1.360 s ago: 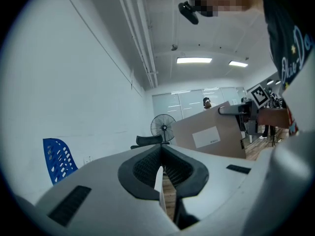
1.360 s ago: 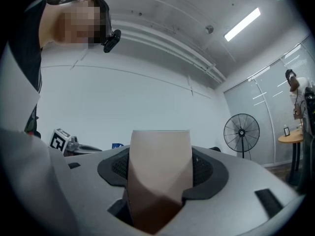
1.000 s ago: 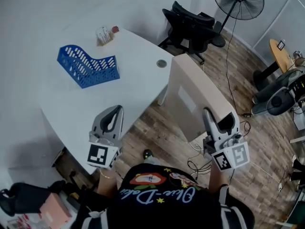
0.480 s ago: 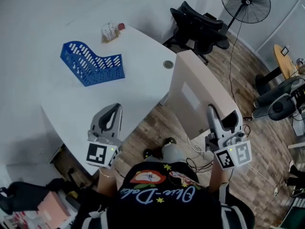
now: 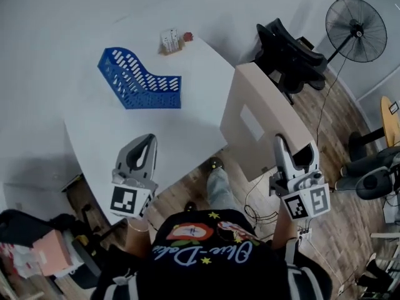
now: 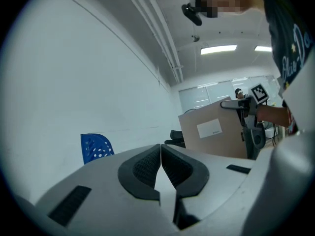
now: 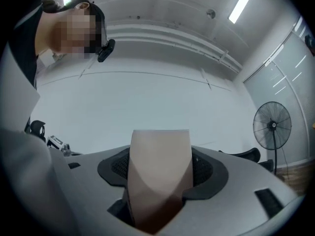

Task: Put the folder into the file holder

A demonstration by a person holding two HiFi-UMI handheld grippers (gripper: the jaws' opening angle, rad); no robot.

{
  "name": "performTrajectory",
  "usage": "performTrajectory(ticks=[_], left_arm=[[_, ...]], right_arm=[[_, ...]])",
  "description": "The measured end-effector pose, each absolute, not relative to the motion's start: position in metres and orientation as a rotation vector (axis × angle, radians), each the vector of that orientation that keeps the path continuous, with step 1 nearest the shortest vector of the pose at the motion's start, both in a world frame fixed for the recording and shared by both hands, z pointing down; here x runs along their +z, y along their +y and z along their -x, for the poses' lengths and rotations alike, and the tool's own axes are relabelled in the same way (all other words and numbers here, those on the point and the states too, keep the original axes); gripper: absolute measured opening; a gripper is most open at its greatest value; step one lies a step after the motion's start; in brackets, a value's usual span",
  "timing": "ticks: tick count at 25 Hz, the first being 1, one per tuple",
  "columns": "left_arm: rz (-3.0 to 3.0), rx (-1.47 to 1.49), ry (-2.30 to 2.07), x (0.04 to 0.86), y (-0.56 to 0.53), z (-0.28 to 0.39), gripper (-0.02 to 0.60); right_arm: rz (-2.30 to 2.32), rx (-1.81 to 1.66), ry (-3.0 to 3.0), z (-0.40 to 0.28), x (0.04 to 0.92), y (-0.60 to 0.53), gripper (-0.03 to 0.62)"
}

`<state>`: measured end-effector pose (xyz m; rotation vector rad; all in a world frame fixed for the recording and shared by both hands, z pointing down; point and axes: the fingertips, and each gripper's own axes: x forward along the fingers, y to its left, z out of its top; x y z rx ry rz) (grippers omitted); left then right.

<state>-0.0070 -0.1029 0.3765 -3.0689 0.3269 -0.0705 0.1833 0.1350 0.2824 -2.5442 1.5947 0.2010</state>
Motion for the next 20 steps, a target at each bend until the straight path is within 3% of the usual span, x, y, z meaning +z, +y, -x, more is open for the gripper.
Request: performTrajectory(ticks=[20], left_arm=[[3.019, -0.097, 0.784, 0.368, -0.167, -0.082, 0.005]], right_arm=[[2.093, 0.178, 2.082, -0.316, 0.261, -0.035, 0.273]])
